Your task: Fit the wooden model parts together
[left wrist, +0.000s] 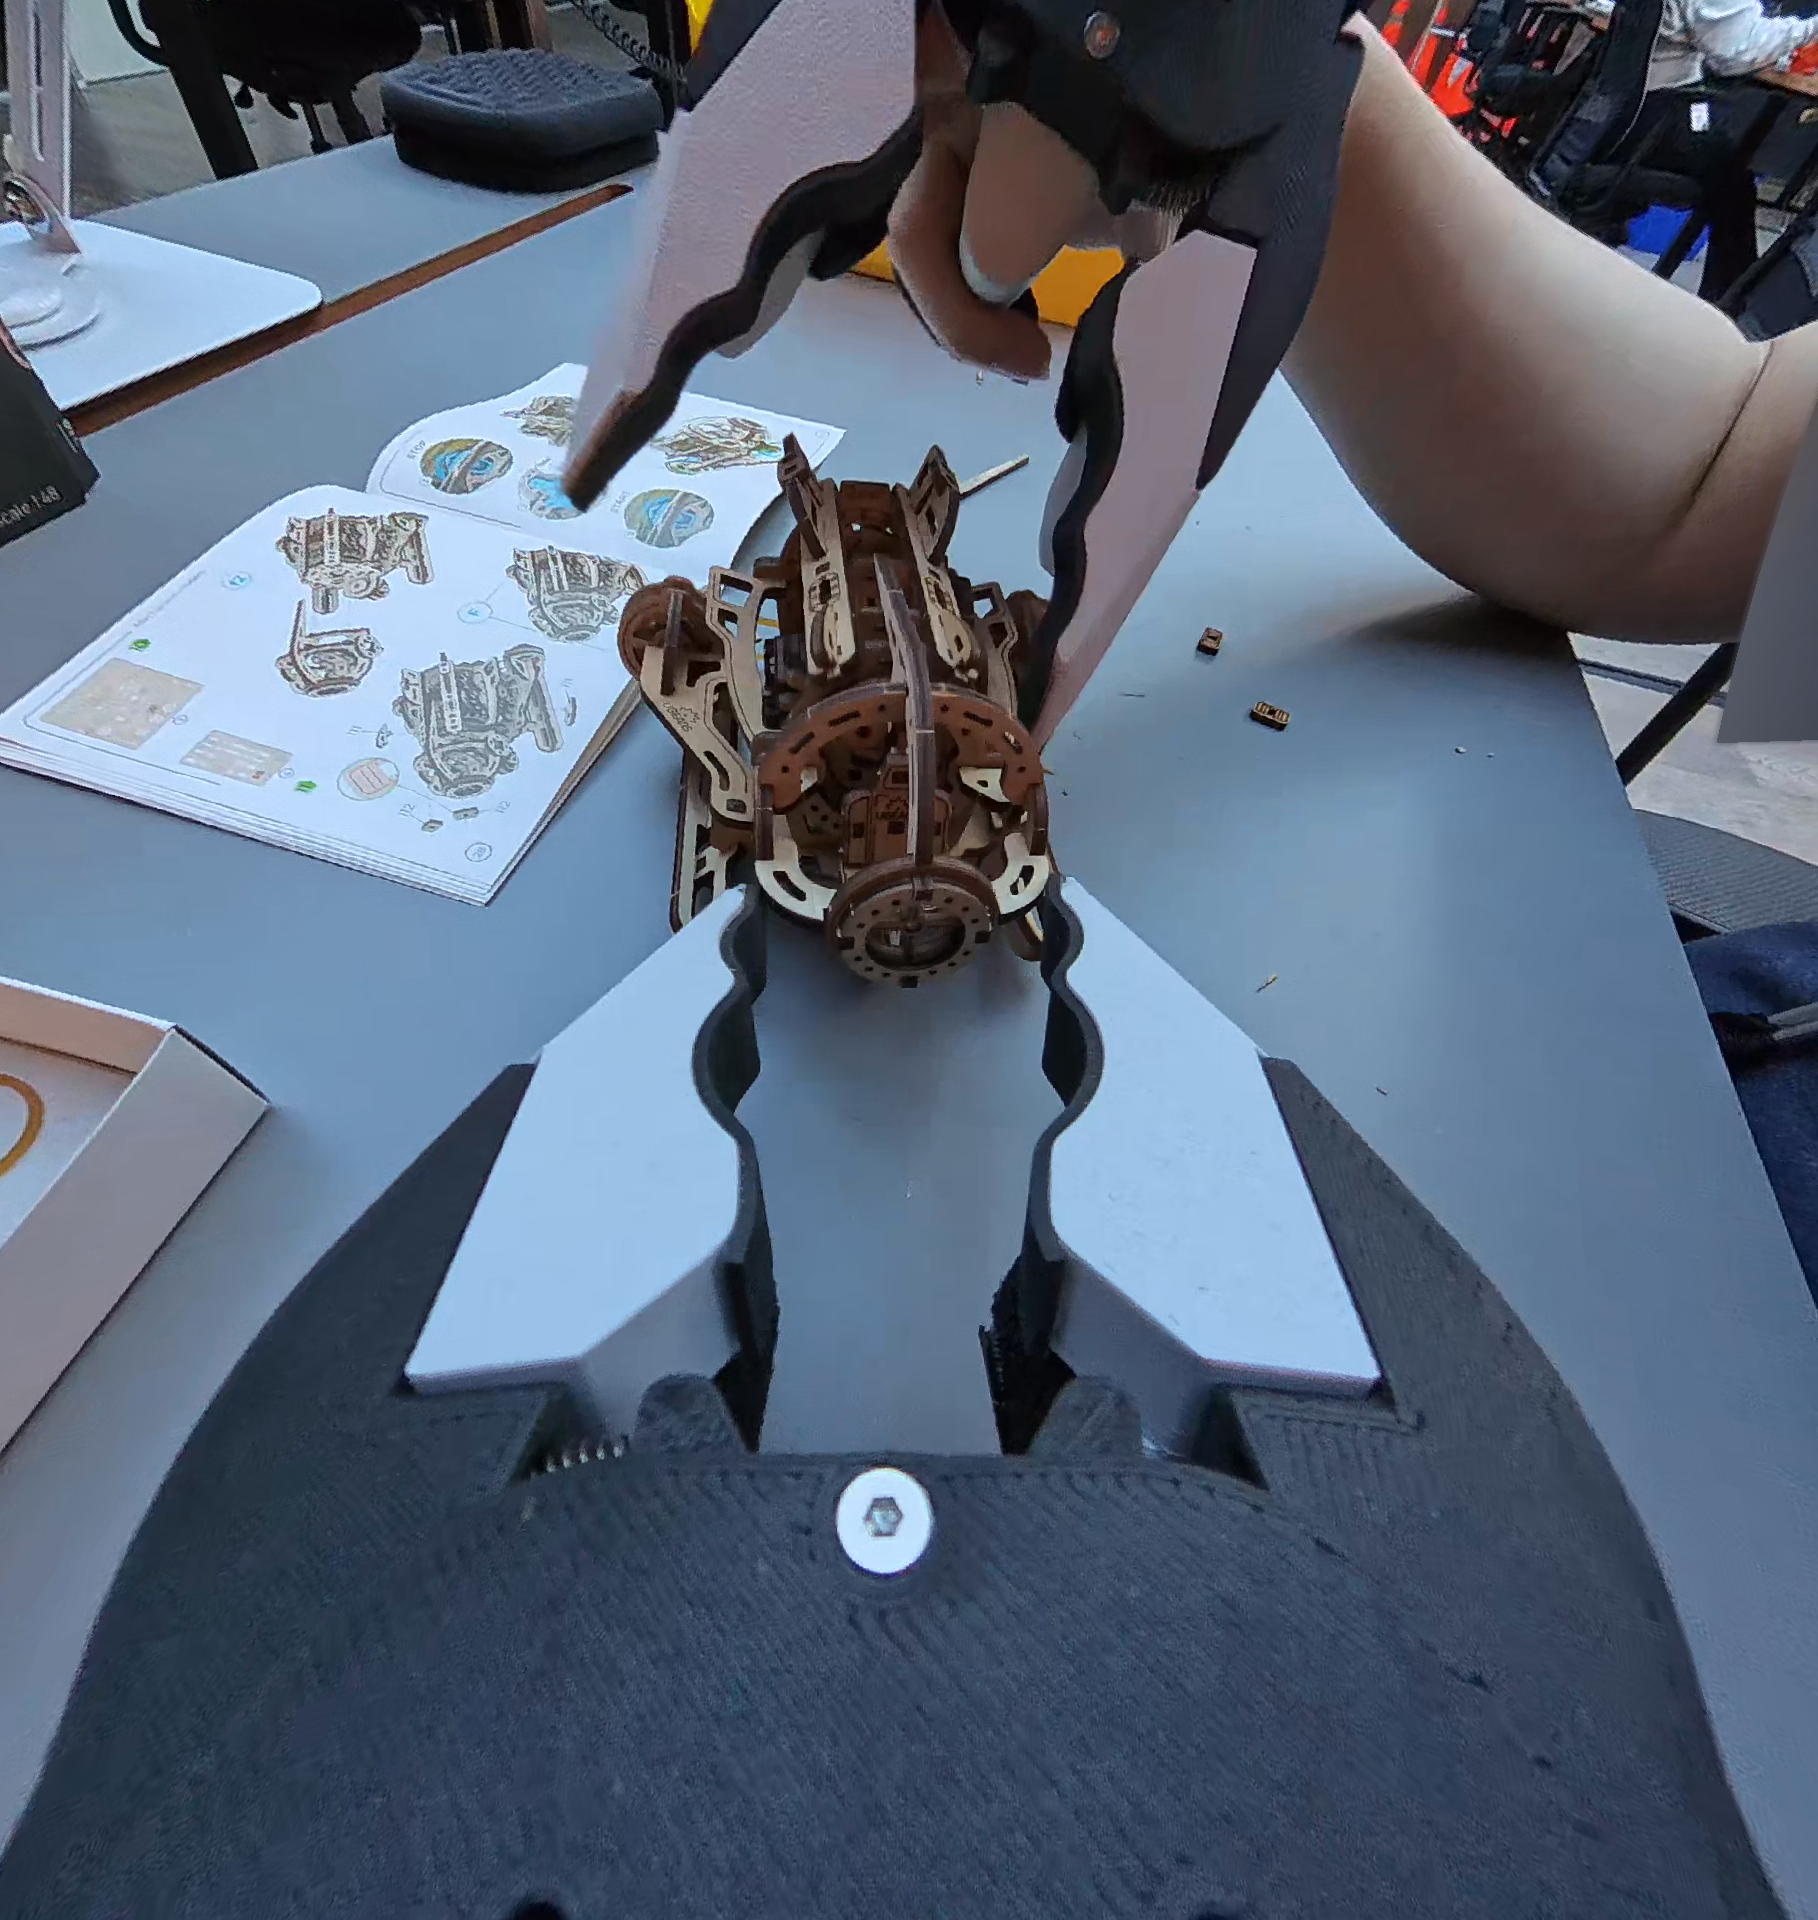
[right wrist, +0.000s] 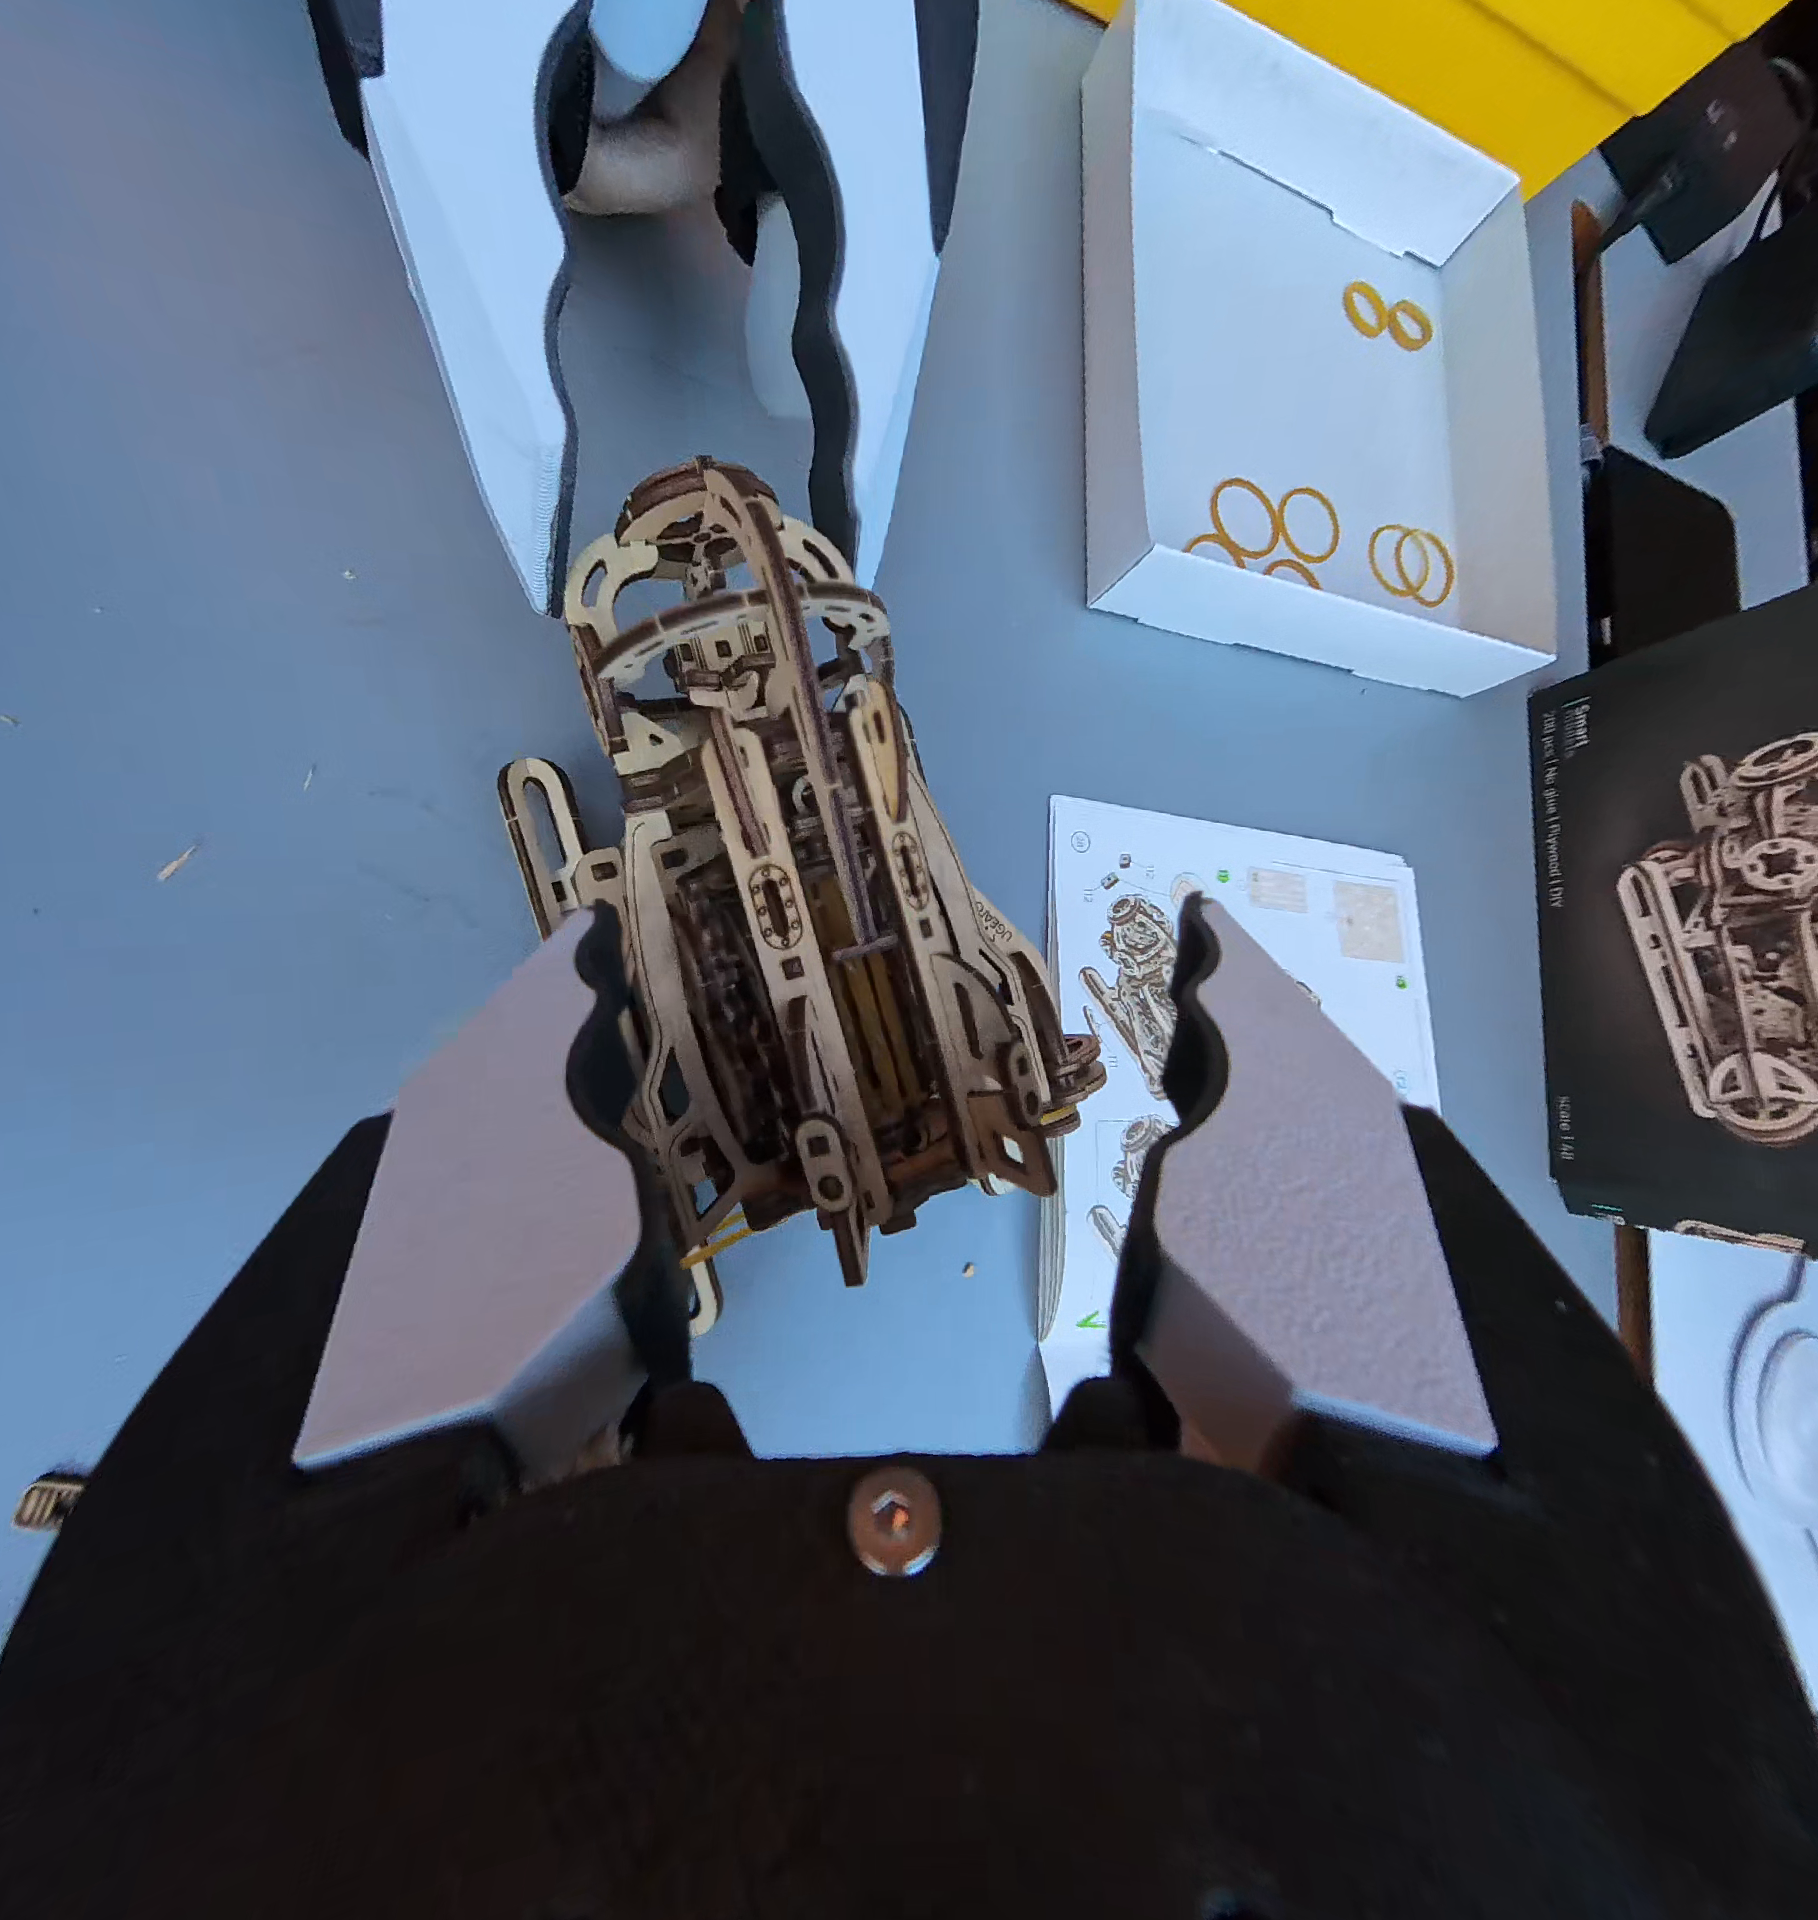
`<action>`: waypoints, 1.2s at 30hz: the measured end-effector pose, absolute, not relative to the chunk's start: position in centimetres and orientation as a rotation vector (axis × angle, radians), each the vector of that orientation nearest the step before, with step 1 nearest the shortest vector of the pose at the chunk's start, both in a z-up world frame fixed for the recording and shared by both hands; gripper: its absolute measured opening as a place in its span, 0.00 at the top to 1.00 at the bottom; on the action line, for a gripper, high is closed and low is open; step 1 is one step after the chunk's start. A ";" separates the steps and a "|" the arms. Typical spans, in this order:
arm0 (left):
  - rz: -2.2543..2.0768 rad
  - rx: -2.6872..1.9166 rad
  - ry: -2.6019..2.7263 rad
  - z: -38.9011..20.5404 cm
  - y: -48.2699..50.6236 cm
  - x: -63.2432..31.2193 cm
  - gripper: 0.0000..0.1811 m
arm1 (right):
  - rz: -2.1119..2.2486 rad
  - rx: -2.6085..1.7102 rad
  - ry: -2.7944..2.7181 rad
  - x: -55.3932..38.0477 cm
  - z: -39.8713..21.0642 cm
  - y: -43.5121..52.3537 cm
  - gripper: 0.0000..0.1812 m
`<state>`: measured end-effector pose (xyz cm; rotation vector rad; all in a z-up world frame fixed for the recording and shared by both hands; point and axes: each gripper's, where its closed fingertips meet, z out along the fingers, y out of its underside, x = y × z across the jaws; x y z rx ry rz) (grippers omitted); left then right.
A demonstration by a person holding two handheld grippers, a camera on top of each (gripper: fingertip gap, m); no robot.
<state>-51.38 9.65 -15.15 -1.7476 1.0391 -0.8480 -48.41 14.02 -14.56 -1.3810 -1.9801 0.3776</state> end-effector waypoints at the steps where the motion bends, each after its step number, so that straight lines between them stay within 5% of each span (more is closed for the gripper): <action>1: -0.850 -1.745 1.033 -15.1 9.7 -51.3 0.72 | 0.377 -1.375 -1.981 -48.4 -14.5 14.0 0.44; 14: -0.895 -1.766 0.964 -14.8 10.0 -50.9 0.72 | 0.430 -1.398 -2.016 -47.2 -14.5 13.8 0.50; 36: -0.865 -1.789 1.025 -15.4 9.7 -51.5 0.72 | 0.381 -1.514 -1.346 -32.3 -1.5 22.0 0.50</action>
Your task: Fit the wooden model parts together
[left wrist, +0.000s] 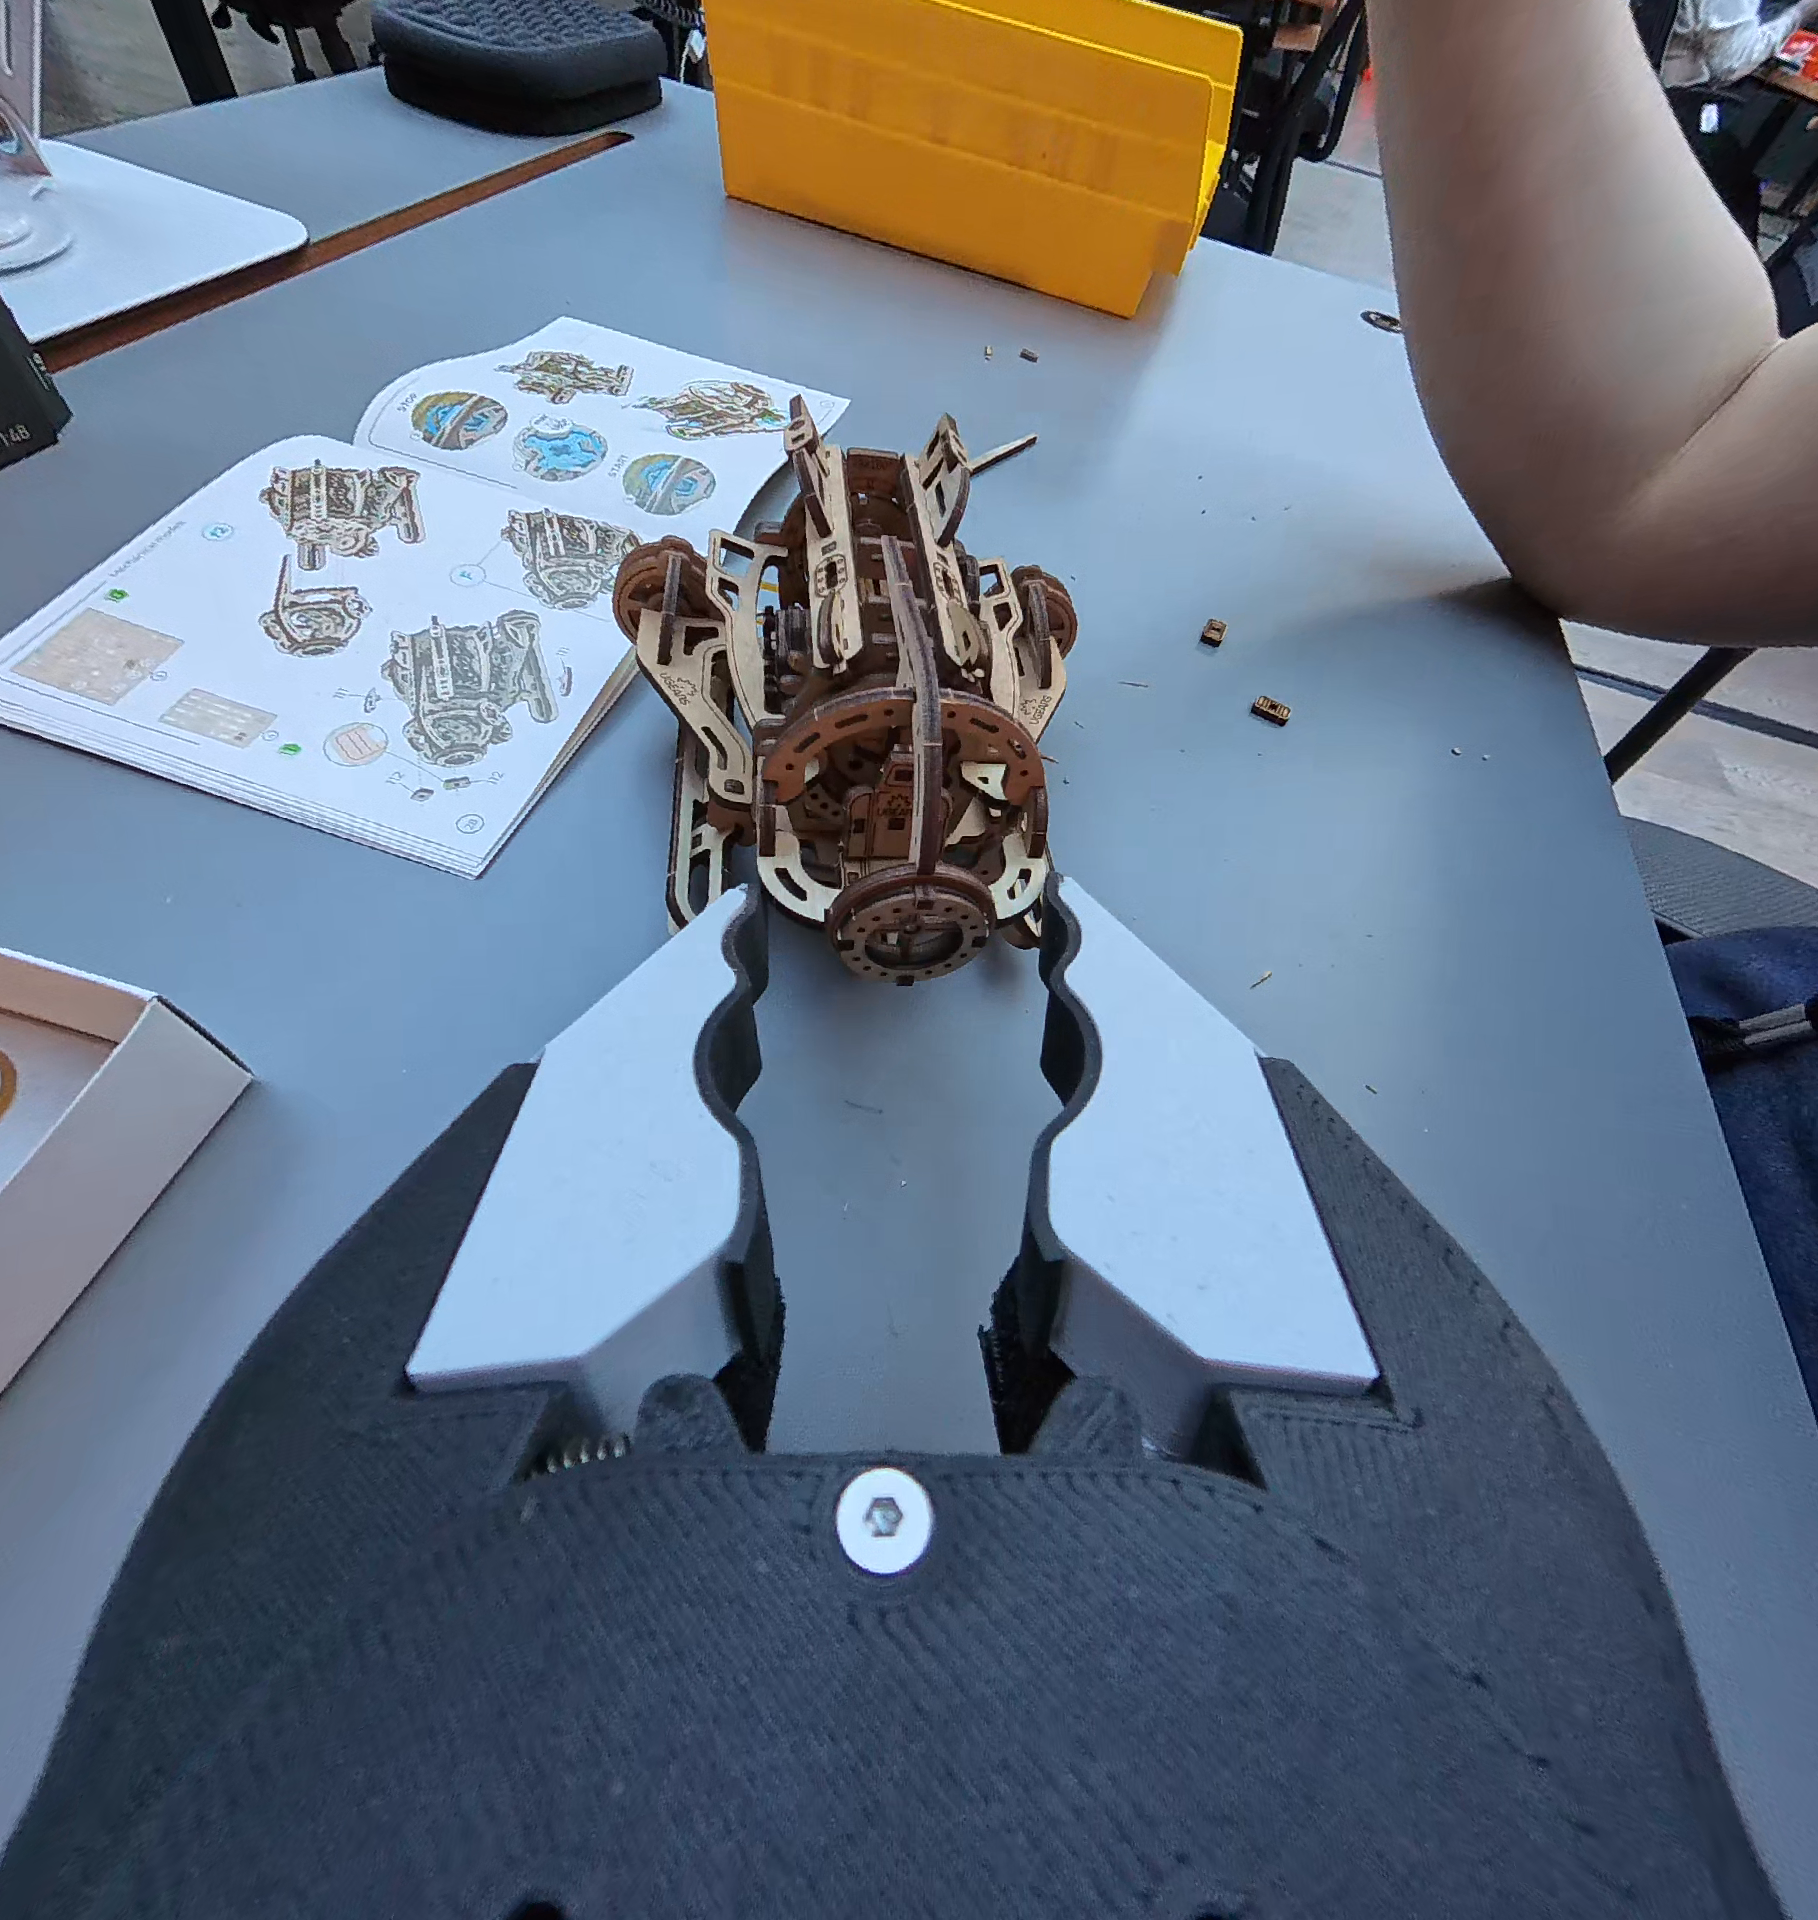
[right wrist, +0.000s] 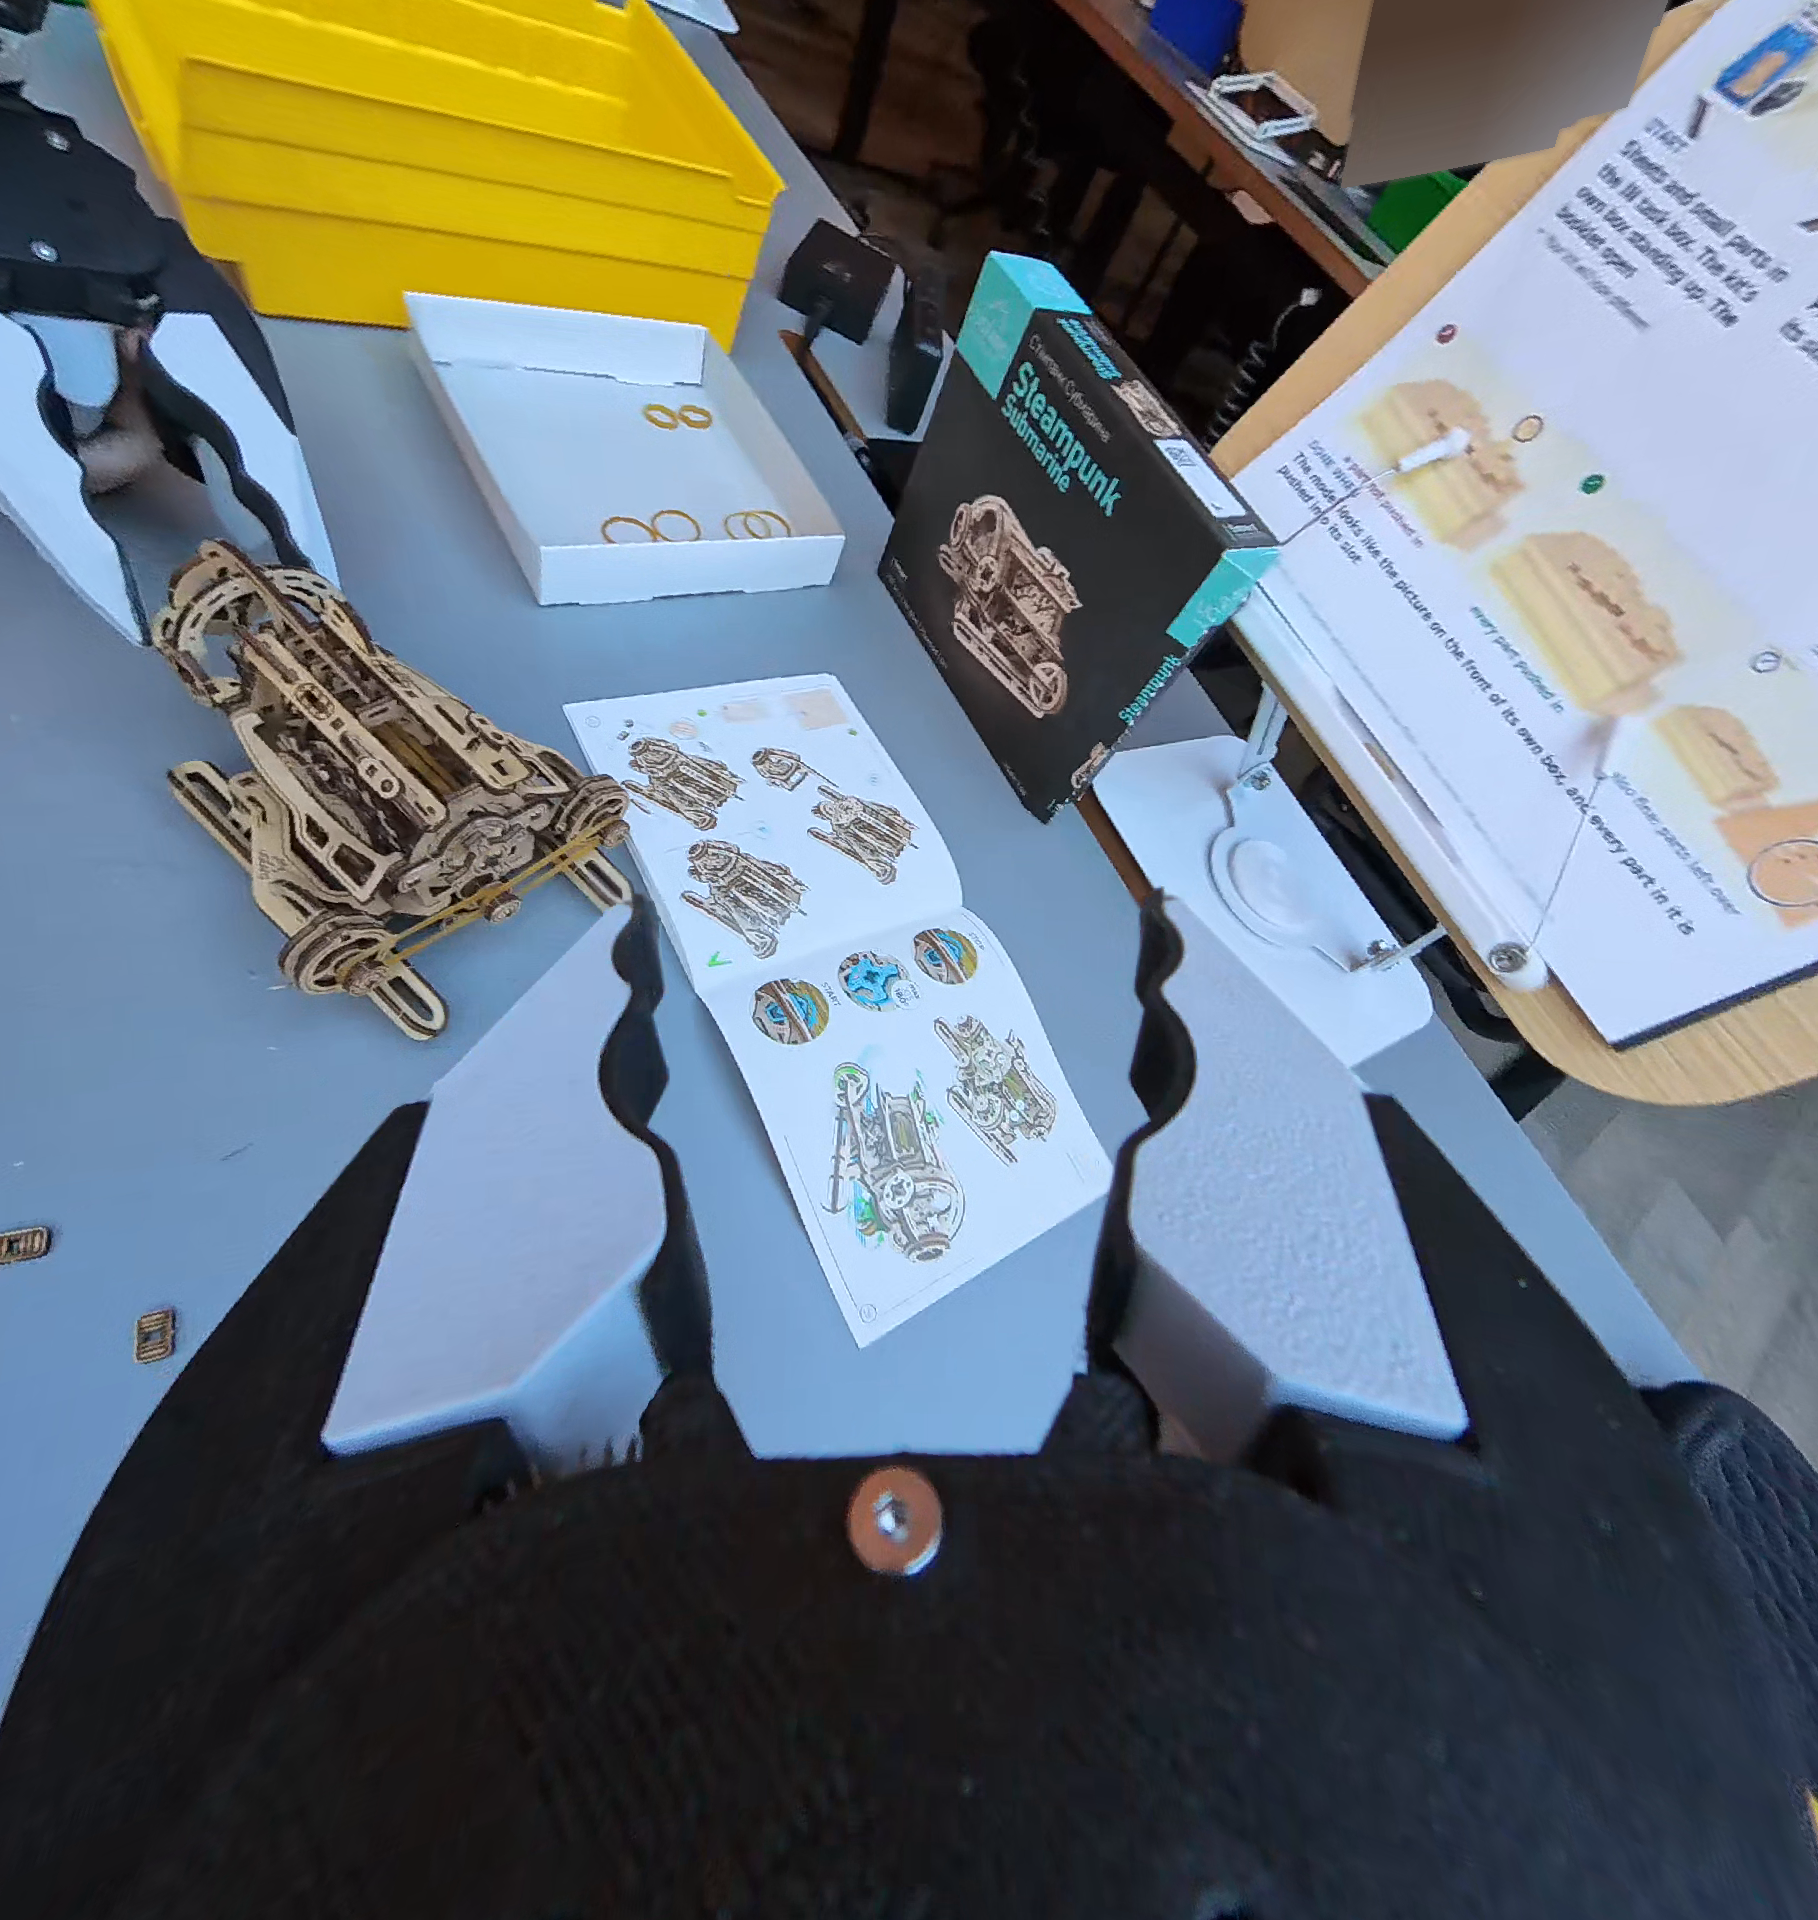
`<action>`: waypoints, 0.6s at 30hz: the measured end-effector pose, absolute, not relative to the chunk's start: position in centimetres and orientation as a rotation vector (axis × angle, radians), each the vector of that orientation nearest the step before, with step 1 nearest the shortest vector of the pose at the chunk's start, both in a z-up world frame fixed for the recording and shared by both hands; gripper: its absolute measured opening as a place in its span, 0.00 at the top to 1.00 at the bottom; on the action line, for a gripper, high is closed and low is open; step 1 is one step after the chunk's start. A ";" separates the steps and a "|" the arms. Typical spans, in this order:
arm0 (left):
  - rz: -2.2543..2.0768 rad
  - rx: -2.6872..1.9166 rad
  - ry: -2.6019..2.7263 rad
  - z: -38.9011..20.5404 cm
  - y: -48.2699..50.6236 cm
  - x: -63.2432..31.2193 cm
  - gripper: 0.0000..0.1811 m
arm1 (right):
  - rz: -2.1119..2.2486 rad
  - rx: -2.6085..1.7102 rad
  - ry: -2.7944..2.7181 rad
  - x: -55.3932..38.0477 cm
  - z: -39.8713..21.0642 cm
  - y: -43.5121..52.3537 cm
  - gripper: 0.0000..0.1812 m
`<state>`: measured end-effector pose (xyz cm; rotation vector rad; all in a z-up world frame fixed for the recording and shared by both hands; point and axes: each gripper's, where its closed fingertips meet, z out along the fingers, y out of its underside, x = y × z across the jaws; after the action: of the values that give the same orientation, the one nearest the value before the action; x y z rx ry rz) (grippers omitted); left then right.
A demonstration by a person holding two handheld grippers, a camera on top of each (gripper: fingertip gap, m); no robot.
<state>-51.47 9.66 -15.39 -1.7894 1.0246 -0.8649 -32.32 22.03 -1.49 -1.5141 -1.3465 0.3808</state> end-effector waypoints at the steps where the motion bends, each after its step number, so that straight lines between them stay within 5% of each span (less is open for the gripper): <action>1: -0.867 -1.789 1.024 -15.4 9.7 -51.5 0.72 | 0.390 -1.510 -1.335 -32.1 -1.2 22.0 0.50; 18: -0.827 -1.757 1.019 -14.6 9.8 -52.0 0.70 | 0.368 -1.537 -1.312 -31.1 -1.4 22.5 0.50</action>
<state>-52.05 9.84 -14.58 -1.7574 1.0191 -0.8274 -31.15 22.49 -1.42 -1.5369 -1.3124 0.3684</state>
